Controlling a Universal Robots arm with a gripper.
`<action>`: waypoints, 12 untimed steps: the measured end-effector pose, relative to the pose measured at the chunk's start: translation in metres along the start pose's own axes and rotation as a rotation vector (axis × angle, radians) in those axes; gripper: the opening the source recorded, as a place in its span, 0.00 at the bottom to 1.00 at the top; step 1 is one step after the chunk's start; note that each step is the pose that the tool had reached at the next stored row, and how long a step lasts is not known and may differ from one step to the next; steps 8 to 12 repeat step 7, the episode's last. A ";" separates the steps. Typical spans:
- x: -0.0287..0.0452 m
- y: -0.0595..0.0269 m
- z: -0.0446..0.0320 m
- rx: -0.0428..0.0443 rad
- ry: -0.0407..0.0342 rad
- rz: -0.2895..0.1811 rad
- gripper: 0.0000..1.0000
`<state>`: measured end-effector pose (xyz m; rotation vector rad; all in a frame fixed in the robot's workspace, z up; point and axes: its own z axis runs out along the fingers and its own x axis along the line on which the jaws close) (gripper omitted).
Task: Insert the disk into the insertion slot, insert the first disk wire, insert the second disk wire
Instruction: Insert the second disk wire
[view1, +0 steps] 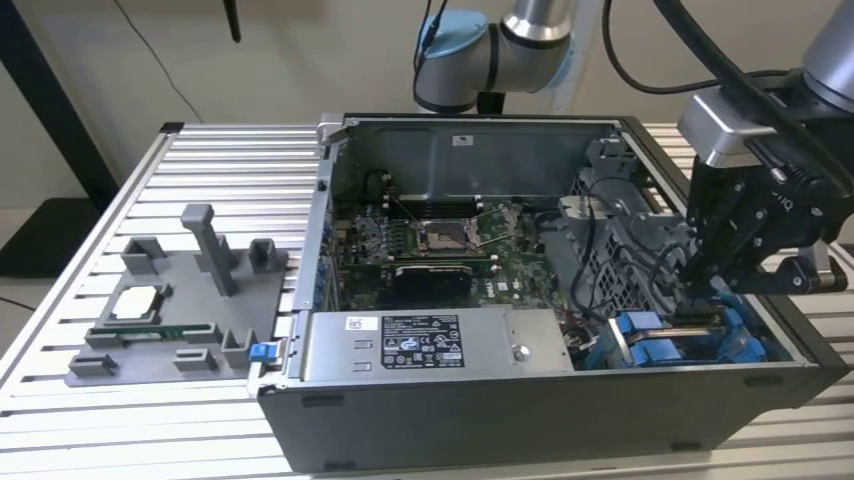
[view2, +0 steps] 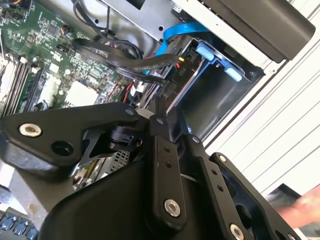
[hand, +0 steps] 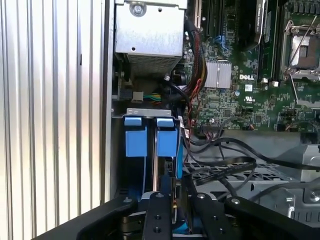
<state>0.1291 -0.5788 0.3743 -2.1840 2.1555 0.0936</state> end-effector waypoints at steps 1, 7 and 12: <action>0.0000 0.0000 0.0000 0.0000 -0.0001 0.000 1.00; -0.0002 0.0000 -0.0013 0.0000 0.0000 0.000 1.00; -0.0002 0.0000 -0.0013 0.0000 0.0000 0.000 1.00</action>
